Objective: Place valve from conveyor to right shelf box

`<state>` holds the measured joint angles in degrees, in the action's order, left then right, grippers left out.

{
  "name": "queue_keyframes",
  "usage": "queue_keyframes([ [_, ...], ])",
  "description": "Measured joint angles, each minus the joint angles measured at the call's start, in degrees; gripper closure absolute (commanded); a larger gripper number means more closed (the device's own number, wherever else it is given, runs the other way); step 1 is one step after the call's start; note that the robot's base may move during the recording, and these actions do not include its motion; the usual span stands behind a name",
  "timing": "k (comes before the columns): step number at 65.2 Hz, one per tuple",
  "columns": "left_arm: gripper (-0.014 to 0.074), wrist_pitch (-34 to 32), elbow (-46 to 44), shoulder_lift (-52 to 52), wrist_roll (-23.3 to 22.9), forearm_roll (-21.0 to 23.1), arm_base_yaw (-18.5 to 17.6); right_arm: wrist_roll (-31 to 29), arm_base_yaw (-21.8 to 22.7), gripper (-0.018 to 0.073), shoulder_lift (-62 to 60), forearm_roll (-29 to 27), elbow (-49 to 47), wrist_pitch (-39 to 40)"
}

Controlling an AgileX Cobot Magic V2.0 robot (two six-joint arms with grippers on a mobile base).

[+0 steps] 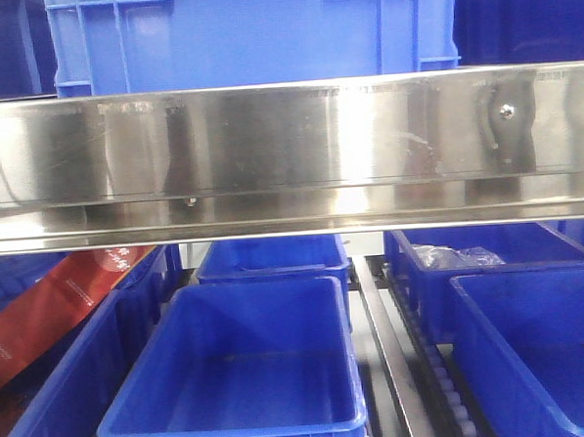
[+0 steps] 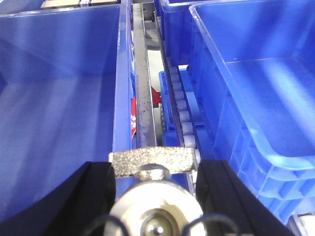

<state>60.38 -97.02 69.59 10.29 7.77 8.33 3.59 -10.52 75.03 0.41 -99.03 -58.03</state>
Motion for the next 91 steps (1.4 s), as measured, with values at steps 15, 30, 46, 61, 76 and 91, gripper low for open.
queue_keyframes([
  [15,0.0708,-6.2,-4.4,4.1,3.9,7.7,-4.2,-3.2,0.0,0.0722,1.5,-5.1,-3.1,5.5],
  [30,0.0708,-7.1,-18.3,16.4,4.7,8.5,-15.9,-7.5,-3.0,0.0722,8.4,-9.4,-13.2,7.7],
  [46,0.0708,-7.2,-29.4,29.9,4.9,8.9,-24.2,-9.1,-10.6,0.0722,18.8,-10.2,-21.5,8.2],
  [61,0.0708,-7.2,-30.8,40.0,4.9,7.8,-25.6,-9.5,-13.7,0.0722,28.7,-10.4,-22.4,8.3],
  [76,0.0708,-7.2,-30.8,46.1,4.9,2.9,-25.6,-9.5,-14.1,0.0722,36.4,-10.3,-22.4,7.9],
  [91,0.0573,-5.9,-30.8,47.8,5.0,2.0,-25.6,-9.6,-14.2,0.0671,39.1,-10.2,-22.4,6.6],
])
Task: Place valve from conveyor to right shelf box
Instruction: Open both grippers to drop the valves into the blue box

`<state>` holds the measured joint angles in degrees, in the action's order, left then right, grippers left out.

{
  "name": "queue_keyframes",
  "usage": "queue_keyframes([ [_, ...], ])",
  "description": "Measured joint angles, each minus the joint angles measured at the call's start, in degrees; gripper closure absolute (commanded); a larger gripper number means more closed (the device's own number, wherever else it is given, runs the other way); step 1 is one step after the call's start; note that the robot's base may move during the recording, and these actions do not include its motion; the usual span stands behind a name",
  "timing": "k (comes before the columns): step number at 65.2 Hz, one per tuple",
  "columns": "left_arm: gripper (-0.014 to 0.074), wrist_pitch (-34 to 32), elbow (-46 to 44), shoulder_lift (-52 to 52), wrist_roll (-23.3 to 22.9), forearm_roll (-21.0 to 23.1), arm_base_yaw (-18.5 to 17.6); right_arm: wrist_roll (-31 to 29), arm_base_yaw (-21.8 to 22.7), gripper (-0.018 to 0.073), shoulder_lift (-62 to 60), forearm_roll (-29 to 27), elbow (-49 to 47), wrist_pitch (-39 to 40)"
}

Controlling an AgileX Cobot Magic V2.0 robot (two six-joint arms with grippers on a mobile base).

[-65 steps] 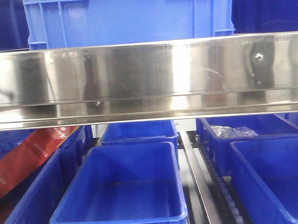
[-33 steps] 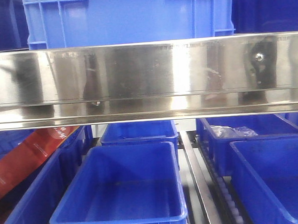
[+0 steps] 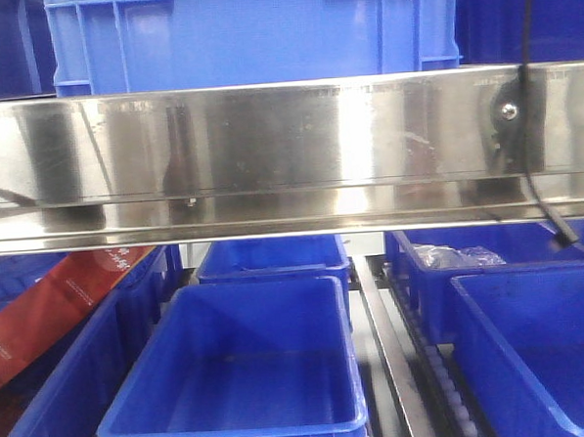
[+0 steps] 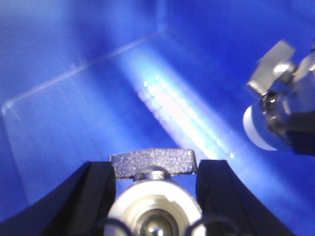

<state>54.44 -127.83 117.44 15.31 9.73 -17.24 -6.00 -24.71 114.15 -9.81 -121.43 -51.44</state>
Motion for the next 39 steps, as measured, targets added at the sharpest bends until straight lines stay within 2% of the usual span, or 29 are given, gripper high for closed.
queue_keyframes([
  [4,0.044,0.8,0.0,0.1,0.0,-0.1,0.0,0.0,0.0,0.0585,0.1,0.0,0.0,-0.7],
  [6,0.0392,0.9,0.0,0.4,0.0,-0.1,0.0,0.0,0.0,0.0514,0.1,0.0,0.0,-1.0],
  [9,0.0262,1.0,0.0,0.5,0.0,-0.1,0.0,0.0,0.0,0.0415,0.1,0.0,0.0,-1.3],
  [13,0.0153,1.1,0.0,0.5,0.0,-0.1,0.0,0.0,0.0,0.0264,0.1,0.0,0.0,-1.6],
  [17,0.0079,1.0,-0.2,0.5,-0.1,-0.1,0.0,0.0,0.0,0.015,0.1,0.0,0.0,-2.1],
  [22,0.0036,0.9,-0.3,0.5,-0.1,-0.1,0.0,0.0,0.0,0.0052,0.1,-0.3,-0.2,-1.7],
  [25,0.0031,0.9,-0.4,0.5,-0.2,-0.1,0.0,0.0,-0.1,0.0017,-0.1,-0.3,-0.2,-1.5],
  [29,0.0036,0.9,-0.4,0.5,-0.2,-0.1,0.0,0.0,-0.1,0.0015,-0.5,-0.5,-0.2,-1.2],
  [39,0.0087,1.0,-0.4,-1.3,-0.2,-0.1,0.0,0.0,-0.1,0.0109,-2.6,-0.5,-0.4,-1.0],
])
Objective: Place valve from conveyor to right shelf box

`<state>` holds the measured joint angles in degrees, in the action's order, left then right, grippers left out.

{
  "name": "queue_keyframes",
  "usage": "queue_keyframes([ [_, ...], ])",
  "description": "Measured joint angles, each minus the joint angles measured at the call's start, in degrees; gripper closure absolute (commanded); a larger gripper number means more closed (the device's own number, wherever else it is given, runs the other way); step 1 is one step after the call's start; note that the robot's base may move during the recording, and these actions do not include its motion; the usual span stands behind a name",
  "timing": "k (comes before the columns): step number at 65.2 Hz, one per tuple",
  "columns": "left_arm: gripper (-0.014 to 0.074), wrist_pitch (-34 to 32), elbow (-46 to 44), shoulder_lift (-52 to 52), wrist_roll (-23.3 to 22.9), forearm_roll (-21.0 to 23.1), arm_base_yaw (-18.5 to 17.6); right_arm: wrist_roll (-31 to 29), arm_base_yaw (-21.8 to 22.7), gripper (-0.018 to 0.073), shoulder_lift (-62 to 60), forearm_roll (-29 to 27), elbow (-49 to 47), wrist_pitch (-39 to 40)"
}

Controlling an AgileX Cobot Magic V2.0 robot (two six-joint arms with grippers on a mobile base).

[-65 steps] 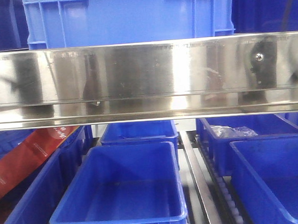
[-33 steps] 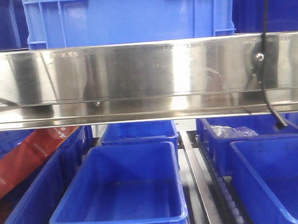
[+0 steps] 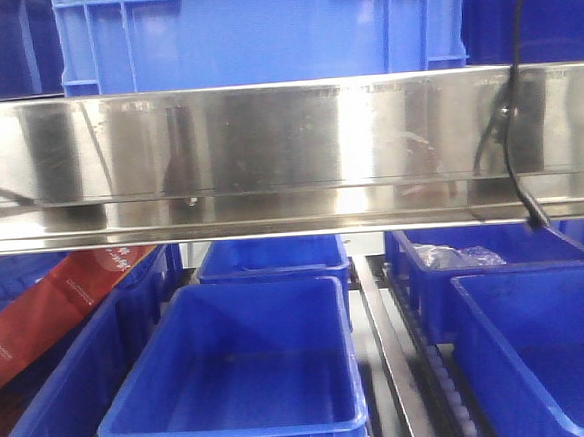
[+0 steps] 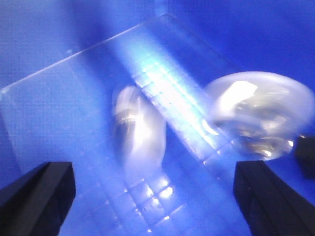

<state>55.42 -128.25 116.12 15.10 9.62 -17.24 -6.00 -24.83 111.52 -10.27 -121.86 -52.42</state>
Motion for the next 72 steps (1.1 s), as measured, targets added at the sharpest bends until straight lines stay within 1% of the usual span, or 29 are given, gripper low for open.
queue_keyframes([
  [4,0.0135,0.3,0.0,-1.7,0.0,0.0,0.0,0.0,0.0,0.019,-1.5,0.0,-0.2,0.0],
  [8,0.0223,1.4,0.0,-3.7,0.0,0.0,0.0,0.0,0.0,0.0293,-3.5,0.0,-0.3,0.0],
  [12,0.0336,2.5,0.0,-5.9,0.0,0.0,0.0,0.0,0.0,0.0409,-5.7,0.0,-0.3,0.0],
  [13,0.0363,2.8,0.0,-6.7,0.0,0.0,0.0,0.0,0.0,0.0449,-6.2,0.0,-0.3,0.0],
  [17,0.0512,3.8,0.0,-9.1,0.0,0.0,0.0,0.0,0.0,0.0588,-8.9,0.0,-0.4,0.0],
  [22,0.066,4.7,0.0,-11.8,0.0,0.0,0.0,0.0,0.0,0.0731,-12.1,0.0,-0.3,0.0],
  [24,0.0711,5.0,0.0,-12.9,0.0,0.0,0.0,0.0,0.0,0.0721,-13.4,0.0,-0.4,0.0],
  [32,0.0708,6.5,0.0,-17.1,-0.4,0.0,0.1,0.0,0.0,0.0717,-18.2,0.5,-0.4,-0.9],
  [39,0.0708,9.3,0.6,-20.2,-3.0,-0.6,1.3,0.0,0.0,0.0718,-22.0,2.0,0.2,-2.9],
  [44,0.0708,10.0,3.3,-22.9,-4.2,-1.5,2.7,0.0,0.0,0.0718,-25.1,3.6,2.7,-3.3],
  [48,0.0708,9.4,7.2,-25.5,-4.5,-1.9,3.9,0.5,0.0,0.0718,-28.2,5.1,6.9,-3.3],
  [57,0.0708,3.6,20.0,-33.5,-4.7,-2.2,5.8,1.3,0.0,0.0718,-34.3,6.5,19.0,0.8],
  [66,0.0708,-5.0,35.2,-43.8,-4.8,-2.5,5.9,1.4,0.0,0.0718,-42.1,6.6,34.1,9.2],
  [72,0.0708,-12.2,48.3,-52.2,-4.8,-2.5,5.9,1.4,0.0,0.0718,-48.2,6.7,47.1,15.7],
])
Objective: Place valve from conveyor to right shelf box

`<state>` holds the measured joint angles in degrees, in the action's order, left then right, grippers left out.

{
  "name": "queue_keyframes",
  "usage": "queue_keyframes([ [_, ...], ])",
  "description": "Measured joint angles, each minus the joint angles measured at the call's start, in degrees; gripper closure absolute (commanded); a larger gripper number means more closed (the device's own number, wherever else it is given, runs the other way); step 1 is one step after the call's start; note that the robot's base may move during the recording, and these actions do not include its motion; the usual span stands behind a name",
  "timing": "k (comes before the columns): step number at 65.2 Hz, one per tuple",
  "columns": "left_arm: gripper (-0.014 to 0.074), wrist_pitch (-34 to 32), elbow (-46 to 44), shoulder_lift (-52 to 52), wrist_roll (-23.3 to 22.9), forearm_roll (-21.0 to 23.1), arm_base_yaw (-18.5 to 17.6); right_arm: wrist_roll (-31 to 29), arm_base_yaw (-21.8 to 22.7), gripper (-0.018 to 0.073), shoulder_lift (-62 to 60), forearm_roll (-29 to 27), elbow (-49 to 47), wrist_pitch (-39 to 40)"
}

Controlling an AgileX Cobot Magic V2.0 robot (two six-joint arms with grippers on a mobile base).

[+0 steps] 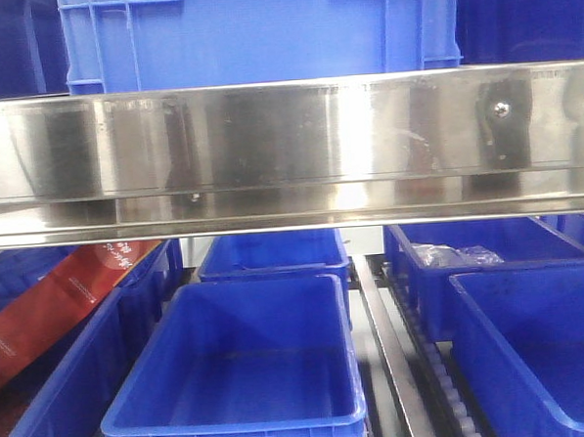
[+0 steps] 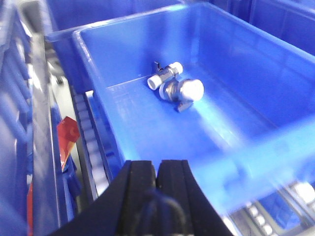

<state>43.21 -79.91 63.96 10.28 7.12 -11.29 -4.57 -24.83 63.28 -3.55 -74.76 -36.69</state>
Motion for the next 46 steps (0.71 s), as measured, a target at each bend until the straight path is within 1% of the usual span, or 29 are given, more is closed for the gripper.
queue_keyframes([
  [8,0.0708,-9.1,15.4,-11.7,0.0,0.0,0.0,0.0,0.0,0.0718,-8.3,0.3,15.0,7.9],
  [11,0.0708,-11.9,19.8,-15.2,0.0,0.0,0.0,0.1,0.0,0.0718,-11.3,0.3,19.8,10.8],
  [19,0.0708,-20.5,33.9,-26.3,0.0,0.0,0.0,0.1,0.0,0.0718,-19.0,0.3,31.3,18.5],
  [23,0.0708,-23.8,39.5,-30.8,0.0,0.0,0.0,0.1,0.0,0.0718,-22.2,0.3,36.8,22.2],
  [29,0.0708,-28.8,47.9,-36.5,0.0,1.5,0.0,0.1,0.0,0.0718,-25.7,0.3,43.7,27.1],
  [40,0.0708,-36.0,57.7,-41.6,0.0,4.7,0.0,0.1,0.0,0.0718,-29.3,0.4,52.1,33.4],
  [46,0.0708,-37.7,59.8,-42.4,0.0,5.0,0.0,0.1,0.0,0.0718,-29.4,0.4,53.2,34.5],
])
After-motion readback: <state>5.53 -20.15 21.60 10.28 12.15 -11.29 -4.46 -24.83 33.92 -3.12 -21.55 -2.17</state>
